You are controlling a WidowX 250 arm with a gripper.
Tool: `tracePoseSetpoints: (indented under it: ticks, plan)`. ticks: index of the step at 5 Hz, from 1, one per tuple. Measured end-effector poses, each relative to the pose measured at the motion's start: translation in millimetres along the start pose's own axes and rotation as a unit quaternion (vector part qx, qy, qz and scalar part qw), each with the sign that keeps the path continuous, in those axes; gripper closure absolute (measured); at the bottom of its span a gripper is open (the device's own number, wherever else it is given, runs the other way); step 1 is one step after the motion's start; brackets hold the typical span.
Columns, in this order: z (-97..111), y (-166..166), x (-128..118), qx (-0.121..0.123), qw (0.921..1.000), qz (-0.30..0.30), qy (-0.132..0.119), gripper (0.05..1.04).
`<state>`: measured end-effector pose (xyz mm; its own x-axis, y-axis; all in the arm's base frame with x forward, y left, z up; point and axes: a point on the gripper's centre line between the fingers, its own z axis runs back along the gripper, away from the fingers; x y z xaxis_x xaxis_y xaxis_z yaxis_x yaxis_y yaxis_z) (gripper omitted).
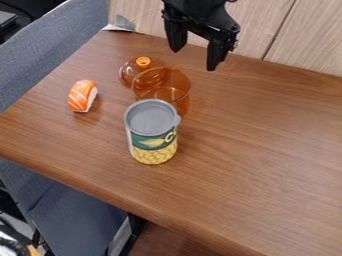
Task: Placed the roll inside the brown transparent bowl
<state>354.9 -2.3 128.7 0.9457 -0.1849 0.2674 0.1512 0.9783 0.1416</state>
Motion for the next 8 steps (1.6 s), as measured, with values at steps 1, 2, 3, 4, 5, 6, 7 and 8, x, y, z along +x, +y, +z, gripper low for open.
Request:
tracePoseSetpoints:
  ticks: [1, 2, 3, 4, 5, 6, 7, 8]
  plan:
    - [-9.5, -1.9, -3.8, -0.003, 0.9999, -0.001, 0.017, 0.083]
    - [-4.6, 16.2, -4.3, -0.005, 0.9989, 0.032, 0.035, 0.083]
    - [4.8, 52.5, -3.7, 0.017, 0.995, 0.092, 0.034, 0.083]
    - [8.1, 93.3, -10.6, 0.025, 0.986, 0.162, 0.031, 0.083]
    - [3.3, 131.7, -31.7, 0.038, 0.9768, 0.208, 0.036, 0.083]
    - [-5.4, 150.4, -55.1, 0.035, 0.97, 0.236, 0.049, 0.083]
    - [-16.8, 153.8, -75.0, 0.027, 0.9685, 0.239, 0.064, 0.083]
    - [-23.7, 158.4, -89.9, 0.031, 0.9655, 0.247, 0.075, 0.083]
